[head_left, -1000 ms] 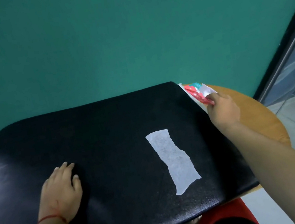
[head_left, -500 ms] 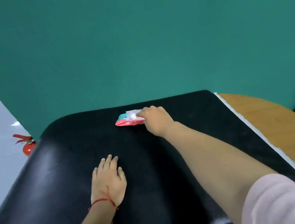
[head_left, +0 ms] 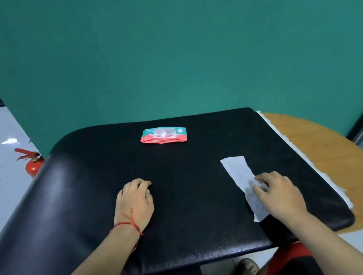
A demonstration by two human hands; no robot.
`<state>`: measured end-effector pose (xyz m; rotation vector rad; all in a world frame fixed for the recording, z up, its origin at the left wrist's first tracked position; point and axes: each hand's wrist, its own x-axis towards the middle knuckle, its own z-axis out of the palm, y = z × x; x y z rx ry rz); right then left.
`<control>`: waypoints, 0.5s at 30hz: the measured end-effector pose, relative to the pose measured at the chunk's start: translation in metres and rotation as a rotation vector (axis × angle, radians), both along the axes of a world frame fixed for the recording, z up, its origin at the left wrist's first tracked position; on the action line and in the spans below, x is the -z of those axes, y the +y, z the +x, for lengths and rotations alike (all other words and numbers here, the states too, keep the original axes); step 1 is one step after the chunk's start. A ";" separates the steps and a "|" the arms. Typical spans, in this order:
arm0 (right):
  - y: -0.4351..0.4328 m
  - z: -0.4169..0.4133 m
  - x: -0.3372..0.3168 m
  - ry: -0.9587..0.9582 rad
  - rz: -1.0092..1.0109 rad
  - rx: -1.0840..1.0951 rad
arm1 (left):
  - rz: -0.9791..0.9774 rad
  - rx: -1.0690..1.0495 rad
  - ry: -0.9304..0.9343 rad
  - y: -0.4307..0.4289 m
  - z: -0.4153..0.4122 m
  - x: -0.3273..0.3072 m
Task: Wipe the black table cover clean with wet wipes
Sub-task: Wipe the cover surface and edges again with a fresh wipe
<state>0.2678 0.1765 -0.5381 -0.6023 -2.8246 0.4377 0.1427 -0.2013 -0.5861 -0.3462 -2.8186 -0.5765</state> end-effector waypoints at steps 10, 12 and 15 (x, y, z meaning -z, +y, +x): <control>-0.091 -0.021 -0.023 -0.004 -0.142 -0.119 | 0.037 0.101 -0.037 -0.022 0.055 -0.019; -0.134 -0.038 -0.042 0.036 -0.338 -0.244 | 0.075 0.094 -0.023 -0.035 0.062 -0.025; -0.196 -0.057 -0.075 0.141 -0.613 -0.397 | 0.093 0.055 0.006 -0.064 0.069 -0.033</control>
